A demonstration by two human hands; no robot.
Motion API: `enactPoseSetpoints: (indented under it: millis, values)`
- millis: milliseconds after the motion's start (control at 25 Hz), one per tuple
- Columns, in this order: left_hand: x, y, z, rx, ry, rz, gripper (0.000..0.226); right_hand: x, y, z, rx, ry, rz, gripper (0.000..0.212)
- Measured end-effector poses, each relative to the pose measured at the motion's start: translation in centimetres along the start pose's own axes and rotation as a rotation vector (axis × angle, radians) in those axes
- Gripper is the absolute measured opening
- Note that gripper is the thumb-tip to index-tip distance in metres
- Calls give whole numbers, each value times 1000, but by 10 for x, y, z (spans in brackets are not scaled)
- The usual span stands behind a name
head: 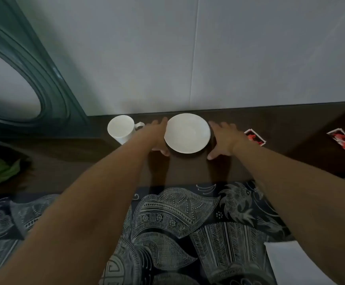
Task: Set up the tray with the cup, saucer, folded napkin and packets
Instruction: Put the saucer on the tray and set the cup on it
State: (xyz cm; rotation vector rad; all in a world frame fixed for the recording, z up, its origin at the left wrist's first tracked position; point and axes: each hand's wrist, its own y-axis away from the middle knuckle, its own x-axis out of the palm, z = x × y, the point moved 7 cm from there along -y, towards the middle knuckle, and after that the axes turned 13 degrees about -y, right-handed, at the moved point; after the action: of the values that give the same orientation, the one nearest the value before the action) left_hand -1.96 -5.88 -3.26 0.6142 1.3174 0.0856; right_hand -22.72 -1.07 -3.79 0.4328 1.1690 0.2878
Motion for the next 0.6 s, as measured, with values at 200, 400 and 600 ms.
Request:
enactPoseSetpoints:
  millis: [200,400,600]
  values:
    - [5,-27,-5,62,60,33,130,1,-23,10,-42,4,-24,122]
    - [10,-31,-4,57,102,-17,127,3,-25,13,-59,-38,-56,120]
    - [5,-7,-10,52,118,-44,130,-3,0,14,-62,-35,-81,122]
